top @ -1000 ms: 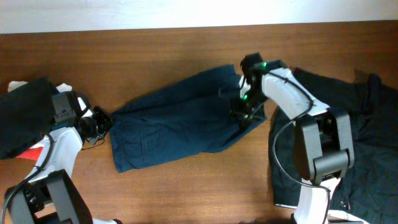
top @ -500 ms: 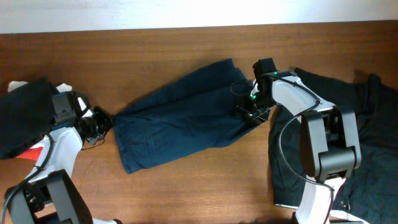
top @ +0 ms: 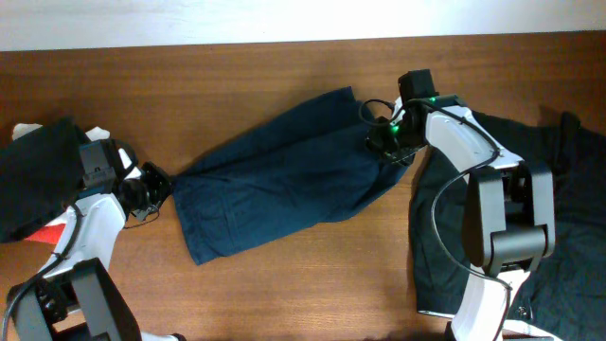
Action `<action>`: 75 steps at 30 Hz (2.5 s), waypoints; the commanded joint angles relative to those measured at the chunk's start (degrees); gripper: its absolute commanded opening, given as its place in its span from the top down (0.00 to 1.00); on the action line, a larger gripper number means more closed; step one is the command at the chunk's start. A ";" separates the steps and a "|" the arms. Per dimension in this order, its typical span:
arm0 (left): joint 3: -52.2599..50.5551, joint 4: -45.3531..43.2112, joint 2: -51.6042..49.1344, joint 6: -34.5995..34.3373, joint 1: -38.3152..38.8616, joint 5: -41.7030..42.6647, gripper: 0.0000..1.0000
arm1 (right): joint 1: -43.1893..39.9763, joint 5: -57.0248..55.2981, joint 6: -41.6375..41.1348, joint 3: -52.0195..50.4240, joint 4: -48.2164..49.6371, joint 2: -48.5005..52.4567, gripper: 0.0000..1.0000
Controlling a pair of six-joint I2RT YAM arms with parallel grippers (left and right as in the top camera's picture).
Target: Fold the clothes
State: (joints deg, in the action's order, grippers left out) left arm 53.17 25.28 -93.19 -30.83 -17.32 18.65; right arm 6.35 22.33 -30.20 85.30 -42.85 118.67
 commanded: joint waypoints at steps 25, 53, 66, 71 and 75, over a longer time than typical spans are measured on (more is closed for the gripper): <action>1.01 0.50 -0.24 1.22 0.17 -0.35 0.71 | -0.07 -5.46 2.01 1.40 1.51 -3.30 0.96; 0.98 4.85 -0.24 3.98 0.17 4.52 0.57 | 4.96 -9.51 4.48 12.76 43.08 6.36 0.87; 0.98 5.40 -0.24 3.98 0.17 4.52 0.57 | -1.79 -9.66 10.05 13.27 30.01 5.07 0.01; 0.98 5.38 -0.24 4.00 0.17 4.52 0.57 | -6.82 -10.34 10.51 13.22 18.71 7.39 0.04; 0.98 5.46 -0.24 4.83 0.17 4.55 0.57 | -7.63 -6.36 13.68 13.22 17.05 9.46 0.01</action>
State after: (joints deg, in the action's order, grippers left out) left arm 53.21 30.68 -93.23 -27.79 -17.32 22.55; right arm -2.22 12.91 -19.84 97.71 -25.56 126.61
